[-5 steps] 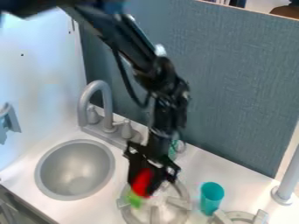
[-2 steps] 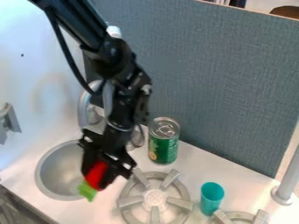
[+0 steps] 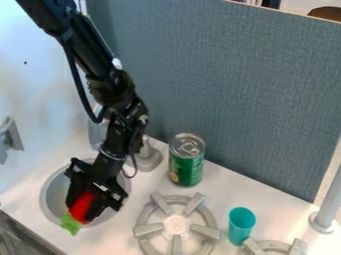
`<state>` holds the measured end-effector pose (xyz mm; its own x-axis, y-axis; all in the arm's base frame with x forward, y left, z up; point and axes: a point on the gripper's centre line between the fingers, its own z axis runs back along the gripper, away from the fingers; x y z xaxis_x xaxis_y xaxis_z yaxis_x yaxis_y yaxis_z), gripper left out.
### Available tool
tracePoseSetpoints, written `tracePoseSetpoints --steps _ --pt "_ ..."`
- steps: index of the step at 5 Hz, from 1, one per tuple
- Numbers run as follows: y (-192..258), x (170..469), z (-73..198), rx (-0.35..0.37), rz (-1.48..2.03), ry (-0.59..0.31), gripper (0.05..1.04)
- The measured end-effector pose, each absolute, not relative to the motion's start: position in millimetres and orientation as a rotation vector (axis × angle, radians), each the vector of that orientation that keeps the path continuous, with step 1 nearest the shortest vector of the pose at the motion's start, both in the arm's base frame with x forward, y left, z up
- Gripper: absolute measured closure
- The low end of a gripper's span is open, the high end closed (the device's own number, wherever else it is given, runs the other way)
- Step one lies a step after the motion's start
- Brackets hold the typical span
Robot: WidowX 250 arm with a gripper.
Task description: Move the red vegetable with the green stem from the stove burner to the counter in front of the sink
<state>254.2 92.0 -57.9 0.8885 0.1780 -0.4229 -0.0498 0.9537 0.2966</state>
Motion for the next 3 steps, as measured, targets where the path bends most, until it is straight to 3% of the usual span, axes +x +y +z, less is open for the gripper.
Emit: tracePoseSetpoints --steps 1,3 --pt "85.6 258.2 -64.2 0.212 0.018 0.443 0.497" --pt "77.1 250.6 -73.5 0.163 -0.019 0.461 0.497"
